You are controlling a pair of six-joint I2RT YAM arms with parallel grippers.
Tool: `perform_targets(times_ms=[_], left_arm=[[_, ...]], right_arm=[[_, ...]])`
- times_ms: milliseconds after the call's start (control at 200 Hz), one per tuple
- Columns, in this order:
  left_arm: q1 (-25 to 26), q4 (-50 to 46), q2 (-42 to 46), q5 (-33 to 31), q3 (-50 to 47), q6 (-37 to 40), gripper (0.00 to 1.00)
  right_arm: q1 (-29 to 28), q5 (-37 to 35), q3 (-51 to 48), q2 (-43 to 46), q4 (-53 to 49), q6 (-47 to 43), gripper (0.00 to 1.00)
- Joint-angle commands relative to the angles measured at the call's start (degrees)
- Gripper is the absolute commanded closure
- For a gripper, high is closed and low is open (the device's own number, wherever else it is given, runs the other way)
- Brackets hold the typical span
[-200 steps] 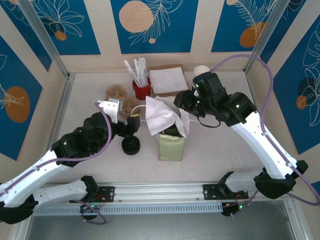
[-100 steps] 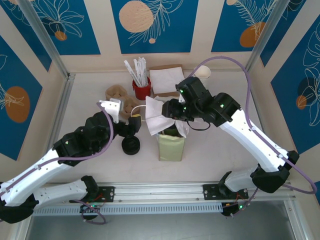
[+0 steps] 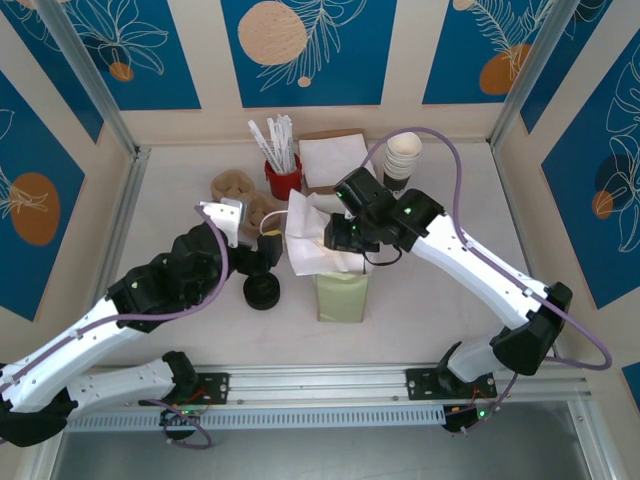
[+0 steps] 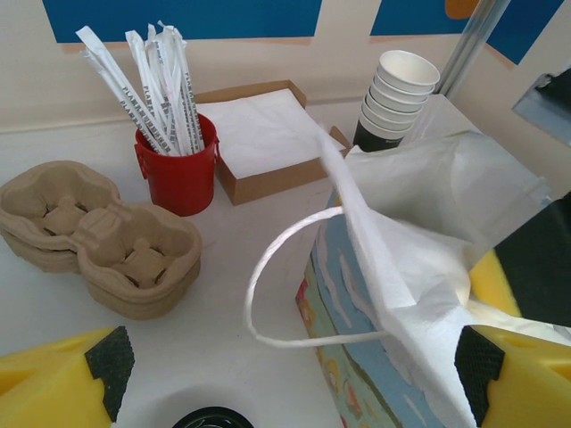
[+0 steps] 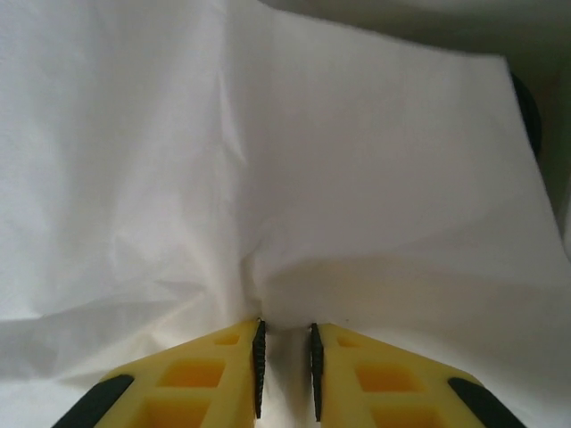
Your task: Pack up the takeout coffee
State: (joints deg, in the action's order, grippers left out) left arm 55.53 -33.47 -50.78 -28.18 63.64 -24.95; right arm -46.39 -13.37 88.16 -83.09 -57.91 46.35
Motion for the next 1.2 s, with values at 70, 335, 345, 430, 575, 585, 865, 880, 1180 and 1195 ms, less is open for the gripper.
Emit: perform_targets(times_ms=[70, 335, 345, 430, 575, 585, 865, 880, 1180, 1195], left_arm=[[-0.33, -0.63, 1.37, -1.29, -1.19, -0.28, 0.05], [-0.33, -0.63, 1.83, -1.52, -1.77, -0.58, 0.05], [-0.33, -0.63, 1.81, -1.5, -1.76, -0.53, 0.05], [-0.33, -0.54, 1.86, -1.6, -1.86, -0.49, 0.05], [-0.33, -0.47, 1.82, -1.62, -1.85, -0.46, 0.05], [-0.31, -0.46, 1.8, -1.64, -1.85, -0.41, 0.04], [-0.31, -0.63, 2.09, -2.01, -2.11, -0.6, 0.04], [-0.33, -0.56, 2.09, -2.0, -2.11, -0.67, 0.04], [-0.42, -1.03, 1.31, -8.51, -2.75, -0.89, 0.03], [-0.5, -0.92, 1.14, -9.06, -2.85, -0.74, 0.03]], right_arm=[[0.2, -5.22, -0.71, -2.52, -1.54, -2.24, 0.79], [0.09, -9.91, 3.15, -3.67, -5.7, -2.58, 0.8], [0.01, -9.81, 3.4, -3.48, -5.67, -2.58, 0.8], [-0.55, -9.33, 5.34, -2.13, -5.11, -2.71, 0.8], [-1.33, -10.06, 9.77, -0.51, -6.31, -2.44, 0.77], [-1.33, -10.05, 10.15, -0.5, -6.4, -2.41, 0.76], [-3.22, -6.37, 13.67, 0.2, -3.75, -2.05, 0.61], [-3.3, -6.42, 13.84, 0.09, -3.83, -2.08, 0.61], [-1.72, -7.08, 16.57, -0.09, -3.62, -5.78, 0.6], [-1.46, -7.28, 16.64, 0.1, -3.47, -6.19, 0.59]])
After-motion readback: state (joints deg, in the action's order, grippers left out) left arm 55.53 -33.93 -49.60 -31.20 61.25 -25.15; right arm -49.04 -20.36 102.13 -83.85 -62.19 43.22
